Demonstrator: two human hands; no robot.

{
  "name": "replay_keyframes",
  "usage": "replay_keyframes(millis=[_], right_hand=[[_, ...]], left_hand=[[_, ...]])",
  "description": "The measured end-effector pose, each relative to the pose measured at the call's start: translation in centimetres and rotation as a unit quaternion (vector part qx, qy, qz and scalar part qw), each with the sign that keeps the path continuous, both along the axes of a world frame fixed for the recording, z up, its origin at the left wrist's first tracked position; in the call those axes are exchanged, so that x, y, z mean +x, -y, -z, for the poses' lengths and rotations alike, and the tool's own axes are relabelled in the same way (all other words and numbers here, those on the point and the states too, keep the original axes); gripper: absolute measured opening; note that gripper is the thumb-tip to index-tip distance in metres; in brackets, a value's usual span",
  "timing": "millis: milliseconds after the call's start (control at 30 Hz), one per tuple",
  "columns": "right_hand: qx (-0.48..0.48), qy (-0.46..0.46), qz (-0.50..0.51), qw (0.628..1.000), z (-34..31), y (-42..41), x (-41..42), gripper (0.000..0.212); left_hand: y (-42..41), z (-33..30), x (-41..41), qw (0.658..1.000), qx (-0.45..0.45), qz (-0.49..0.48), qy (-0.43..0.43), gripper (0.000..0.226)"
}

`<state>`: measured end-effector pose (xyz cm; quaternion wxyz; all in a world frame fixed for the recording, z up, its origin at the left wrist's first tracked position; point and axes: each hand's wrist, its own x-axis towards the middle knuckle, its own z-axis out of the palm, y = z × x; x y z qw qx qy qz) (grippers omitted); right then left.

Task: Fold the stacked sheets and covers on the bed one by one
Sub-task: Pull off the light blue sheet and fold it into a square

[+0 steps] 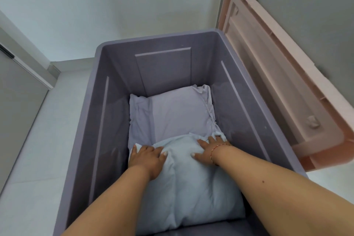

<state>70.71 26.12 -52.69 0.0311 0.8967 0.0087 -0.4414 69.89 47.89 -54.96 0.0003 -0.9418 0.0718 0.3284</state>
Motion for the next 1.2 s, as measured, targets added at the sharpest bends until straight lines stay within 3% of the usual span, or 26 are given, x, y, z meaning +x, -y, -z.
replay_keyframes(millis=[167, 333, 933, 1200], right_hand=[[0.028, -0.016, 0.014, 0.999, 1.1, 0.5, -0.5, 0.080], [0.048, 0.051, 0.042, 0.997, 2.6, 0.4, -2.1, 0.081], [0.024, 0.068, -0.006, 0.997, 6.5, 0.9, -1.3, 0.083], [0.018, 0.047, 0.001, 0.999, 6.2, 0.8, -0.9, 0.084]], left_hand=[[0.0, 0.8, -0.2, 0.999, 0.011, 0.001, -0.037, 0.056], [0.3, 1.5, -1.5, 0.994, -0.003, -0.044, 0.096, 0.053], [-0.3, 5.8, -1.3, 0.995, 0.005, -0.055, 0.088, 0.058], [0.0, 5.1, -0.5, 0.998, 0.026, -0.046, 0.034, 0.059]])
